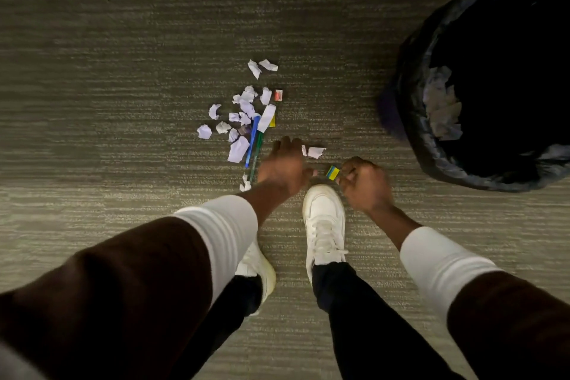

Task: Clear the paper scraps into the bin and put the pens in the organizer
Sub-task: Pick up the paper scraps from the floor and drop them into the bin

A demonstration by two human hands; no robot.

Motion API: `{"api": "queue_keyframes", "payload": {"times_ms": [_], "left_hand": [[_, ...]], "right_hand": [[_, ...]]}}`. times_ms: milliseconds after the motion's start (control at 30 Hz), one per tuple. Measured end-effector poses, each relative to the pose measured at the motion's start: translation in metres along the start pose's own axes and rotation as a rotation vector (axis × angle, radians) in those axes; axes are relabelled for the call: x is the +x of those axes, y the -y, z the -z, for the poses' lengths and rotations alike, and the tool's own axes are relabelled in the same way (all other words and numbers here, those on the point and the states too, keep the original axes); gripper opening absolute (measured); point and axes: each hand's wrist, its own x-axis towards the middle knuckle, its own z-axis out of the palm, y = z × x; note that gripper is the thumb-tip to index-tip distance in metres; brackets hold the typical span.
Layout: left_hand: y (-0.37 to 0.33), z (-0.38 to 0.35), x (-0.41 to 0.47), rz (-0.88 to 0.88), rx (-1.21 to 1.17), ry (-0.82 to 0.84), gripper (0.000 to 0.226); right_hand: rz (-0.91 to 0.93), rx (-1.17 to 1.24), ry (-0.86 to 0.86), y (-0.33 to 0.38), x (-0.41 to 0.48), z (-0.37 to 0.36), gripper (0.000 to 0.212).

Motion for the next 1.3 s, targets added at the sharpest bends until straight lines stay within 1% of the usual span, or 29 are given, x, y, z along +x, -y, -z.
{"api": "queue_keyframes", "payload": {"times_ms": [100,200,300,367,433,467,533,600,733,800,900,1033,1167,1300], "left_hand": [[0.001,-0.023,0.033,-0.071,-0.003,0.016,0.068],[-0.007,-0.042,0.062,-0.145,0.053,-0.018,0.065],[-0.011,-0.062,0.079,-0.196,0.118,-0.013,0.06],[-0.009,-0.072,0.086,-0.236,0.149,-0.026,0.058],[-0.004,-0.075,0.09,-0.28,0.173,-0.044,0.054],[0.0,-0.076,0.093,-0.314,0.177,-0.053,0.049],[0.009,-0.077,0.096,-0.396,0.2,-0.067,0.045],[0.017,-0.075,0.096,-0.457,0.218,-0.077,0.045],[0.02,-0.059,0.074,-0.357,0.12,-0.132,0.038],[0.015,-0.047,0.052,-0.296,0.064,-0.17,0.03],[0.001,-0.025,0.015,-0.217,-0.032,-0.233,0.02],[-0.025,0.013,-0.031,-0.139,-0.168,-0.295,0.017],[-0.056,0.056,-0.07,-0.102,-0.352,-0.36,0.011],[-0.094,0.096,-0.091,-0.103,-0.468,-0.445,0.009]], "right_hand": [[-0.051,-0.051,0.023,-0.016,0.032,-0.02,0.031],[-0.103,-0.028,0.046,-0.028,0.054,-0.038,0.043],[-0.107,-0.009,0.065,-0.031,0.067,-0.055,0.055],[-0.106,-0.025,0.053,-0.03,0.069,-0.065,0.059],[-0.096,-0.056,0.014,-0.029,0.069,-0.075,0.055],[-0.09,-0.062,-0.011,-0.03,0.07,-0.08,0.048],[-0.086,-0.042,-0.055,-0.033,0.073,-0.084,0.029],[-0.091,-0.014,-0.08,-0.035,0.075,-0.083,0.018],[-0.071,0.008,-0.102,-0.028,0.06,-0.071,0.019],[-0.065,0.006,-0.138,-0.018,0.044,-0.059,0.019],[-0.02,0.015,-0.19,0.005,0.016,-0.031,0.021],[0.033,0.114,-0.284,0.039,-0.03,0.016,0.021],[0.048,0.176,-0.36,0.065,-0.064,0.062,0.02],[0.084,0.253,-0.512,0.083,-0.087,0.112,0.016]]}}
